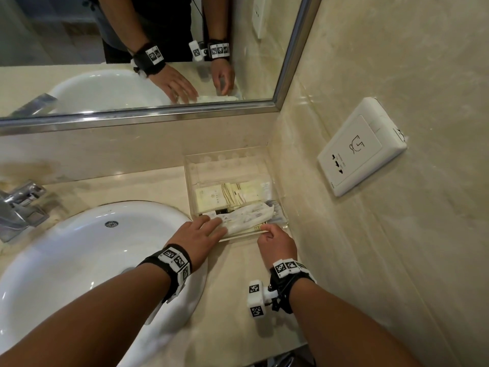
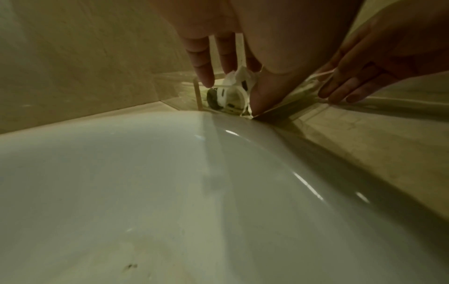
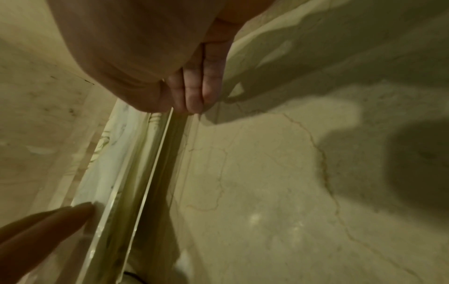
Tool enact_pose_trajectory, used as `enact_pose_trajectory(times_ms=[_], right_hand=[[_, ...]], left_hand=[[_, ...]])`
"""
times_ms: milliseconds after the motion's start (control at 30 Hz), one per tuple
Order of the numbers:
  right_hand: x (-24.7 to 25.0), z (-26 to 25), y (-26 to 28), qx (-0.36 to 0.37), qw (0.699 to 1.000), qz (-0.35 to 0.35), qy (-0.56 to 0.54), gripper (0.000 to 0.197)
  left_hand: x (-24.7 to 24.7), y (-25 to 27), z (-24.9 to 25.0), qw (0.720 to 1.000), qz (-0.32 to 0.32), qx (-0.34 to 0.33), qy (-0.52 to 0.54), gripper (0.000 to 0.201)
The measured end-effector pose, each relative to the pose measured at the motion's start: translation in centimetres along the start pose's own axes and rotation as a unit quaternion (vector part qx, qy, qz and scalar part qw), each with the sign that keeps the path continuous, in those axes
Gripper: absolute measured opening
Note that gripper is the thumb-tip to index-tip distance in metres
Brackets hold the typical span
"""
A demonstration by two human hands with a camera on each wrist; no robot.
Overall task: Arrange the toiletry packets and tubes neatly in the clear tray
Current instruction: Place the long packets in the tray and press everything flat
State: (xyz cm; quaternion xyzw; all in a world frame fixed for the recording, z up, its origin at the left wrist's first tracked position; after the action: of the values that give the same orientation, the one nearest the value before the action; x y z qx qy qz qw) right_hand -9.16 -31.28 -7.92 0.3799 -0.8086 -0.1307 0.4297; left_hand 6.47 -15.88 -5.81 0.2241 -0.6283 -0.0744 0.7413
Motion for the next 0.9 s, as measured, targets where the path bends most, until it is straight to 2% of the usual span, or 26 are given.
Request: enact_pose_trajectory(times_ms=[300,367,500,567,733,900], right_hand=[[-0.6,-0.4,-0.5,0.013,1.000,-0.012,-0.019,0.037],[-0.7,-0.6,-0.7,0.015,1.000,-0.009,-0.017,0.038],[-0.9,-1.0,-1.2,0.015,0.999,-0.013,-0.026,0.037],[-0.9,-1.2,-1.3,0.017,0.999,-0.012,-0.025,0.036],[-0.6,-2.0,-1.2,0.023,0.999,-0.023,-0.014,0.061],[-0.7,-1.9,-2.6,0.001,0.998,-0.026,0.054,0.069]], left_hand=[[0.2,-0.4,-0.6,1.000,-0.002,0.000,-0.027,0.059],[1.0,-0.4,-0.6,0.999,0.013,-0.001,-0.042,0.056],[0.8,-1.0,-0.7,0.999,-0.019,0.010,-0.042,0.062],[1.0,-1.2,-1.0,0.998,-0.014,0.017,-0.051,0.064],[0.6,-1.8,-1.1,0.998,-0.020,0.025,-0.063,0.064],[0.5,-2.2,-1.6,0.996,0.037,0.011,-0.080,0.057]])
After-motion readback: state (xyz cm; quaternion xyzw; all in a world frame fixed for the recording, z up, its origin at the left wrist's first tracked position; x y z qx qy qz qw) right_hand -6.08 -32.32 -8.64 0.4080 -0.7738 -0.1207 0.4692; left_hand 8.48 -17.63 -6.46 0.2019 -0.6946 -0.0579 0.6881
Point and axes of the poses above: each hand's wrist, its own y-axis away from the middle knuckle, its own x-axis out of the back of the hand, z = x × y, the point moved 5 cm from there along -y, towards the middle knuckle, and after that the axes turned 9 degrees about -z, right-handed, at the moved point
